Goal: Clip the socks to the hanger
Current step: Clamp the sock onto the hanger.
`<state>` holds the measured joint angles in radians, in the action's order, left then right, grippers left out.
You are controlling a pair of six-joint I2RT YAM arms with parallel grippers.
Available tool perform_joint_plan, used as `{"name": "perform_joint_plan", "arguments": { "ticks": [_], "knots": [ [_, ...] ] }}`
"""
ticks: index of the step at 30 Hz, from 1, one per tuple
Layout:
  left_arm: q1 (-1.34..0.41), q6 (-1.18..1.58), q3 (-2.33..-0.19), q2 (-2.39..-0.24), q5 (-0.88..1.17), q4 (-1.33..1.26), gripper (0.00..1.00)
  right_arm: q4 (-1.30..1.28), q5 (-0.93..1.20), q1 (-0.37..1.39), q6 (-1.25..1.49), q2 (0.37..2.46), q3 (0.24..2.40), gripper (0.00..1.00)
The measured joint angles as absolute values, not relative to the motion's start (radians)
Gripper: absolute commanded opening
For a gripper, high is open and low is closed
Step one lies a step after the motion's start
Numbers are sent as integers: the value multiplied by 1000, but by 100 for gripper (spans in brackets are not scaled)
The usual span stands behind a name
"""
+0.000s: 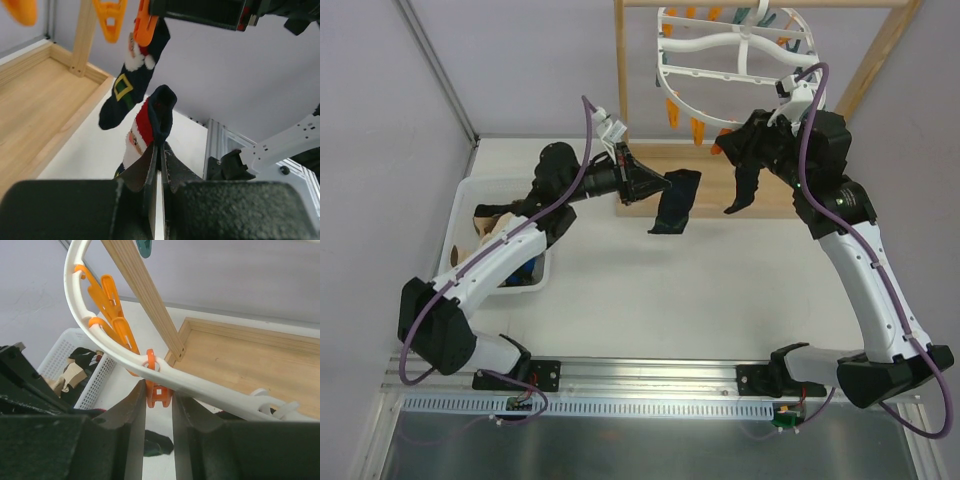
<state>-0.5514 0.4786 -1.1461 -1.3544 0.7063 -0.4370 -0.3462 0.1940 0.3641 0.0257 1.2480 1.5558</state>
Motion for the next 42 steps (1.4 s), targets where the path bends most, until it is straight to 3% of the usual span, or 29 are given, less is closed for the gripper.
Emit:
{"name": "perform_joint_plan", "arguments": {
  "ticks": [12, 24, 42],
  "knots": [
    [-564, 567, -1416, -1617, 863, -544, 0, -331, 242, 358, 25, 1232, 1555, 1],
    [-564, 585, -1502, -1715, 1014, -572, 0, -306, 286, 350, 6, 1210, 1524, 1],
    [-562, 593, -1585, -1782, 1047, -587, 0, -295, 330, 344, -57, 1202, 1518, 1]
  ]
}}
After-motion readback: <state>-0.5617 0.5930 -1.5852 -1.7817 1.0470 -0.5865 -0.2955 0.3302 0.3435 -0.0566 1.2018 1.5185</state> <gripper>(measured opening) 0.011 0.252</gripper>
